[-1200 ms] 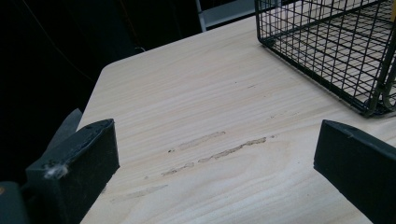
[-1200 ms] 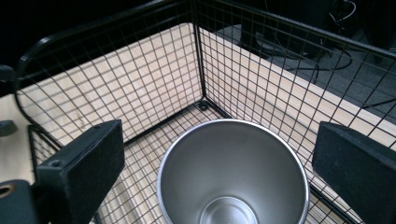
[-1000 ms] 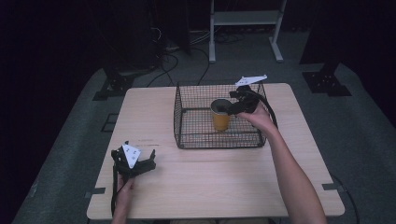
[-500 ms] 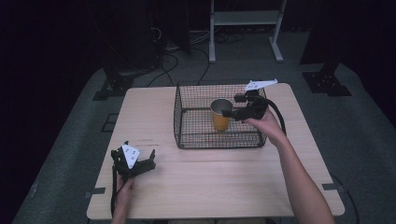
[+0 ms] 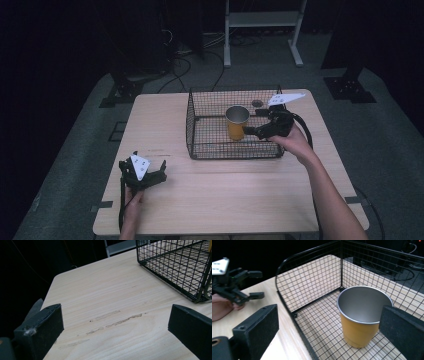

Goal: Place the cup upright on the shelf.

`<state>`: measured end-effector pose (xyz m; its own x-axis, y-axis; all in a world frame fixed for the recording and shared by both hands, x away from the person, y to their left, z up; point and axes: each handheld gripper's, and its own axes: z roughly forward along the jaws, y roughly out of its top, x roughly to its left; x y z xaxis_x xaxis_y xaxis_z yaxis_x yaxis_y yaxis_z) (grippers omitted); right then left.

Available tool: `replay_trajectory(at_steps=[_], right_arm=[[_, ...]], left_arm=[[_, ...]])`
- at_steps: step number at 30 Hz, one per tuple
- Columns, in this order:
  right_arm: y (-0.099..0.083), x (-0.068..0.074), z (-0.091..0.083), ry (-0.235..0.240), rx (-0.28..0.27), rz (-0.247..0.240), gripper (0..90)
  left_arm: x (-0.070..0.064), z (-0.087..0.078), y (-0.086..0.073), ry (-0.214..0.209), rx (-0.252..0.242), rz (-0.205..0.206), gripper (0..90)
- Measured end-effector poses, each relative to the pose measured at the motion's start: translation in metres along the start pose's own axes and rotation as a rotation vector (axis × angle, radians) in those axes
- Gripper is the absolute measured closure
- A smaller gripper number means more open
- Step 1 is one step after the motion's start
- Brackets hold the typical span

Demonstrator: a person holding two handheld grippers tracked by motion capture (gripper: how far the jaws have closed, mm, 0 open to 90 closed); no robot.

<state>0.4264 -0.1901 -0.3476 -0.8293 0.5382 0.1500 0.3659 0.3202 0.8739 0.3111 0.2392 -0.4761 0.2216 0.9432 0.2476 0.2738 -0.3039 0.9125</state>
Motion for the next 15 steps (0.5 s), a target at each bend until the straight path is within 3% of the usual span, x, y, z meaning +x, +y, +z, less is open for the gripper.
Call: replay_trajectory(at_steps=[6,15], right_arm=[[-0.006,0.008,-0.014,-0.011,-0.025,-0.016,2.3],[-0.024,0.010,-0.028,-0.008,-0.023,0.000,2.3]], left_arm=[[0.000,0.000,0.000,0.001,0.000,0.001,0.0],[0.000,0.000,0.000,0.001,0.002,0.004,0.0]])
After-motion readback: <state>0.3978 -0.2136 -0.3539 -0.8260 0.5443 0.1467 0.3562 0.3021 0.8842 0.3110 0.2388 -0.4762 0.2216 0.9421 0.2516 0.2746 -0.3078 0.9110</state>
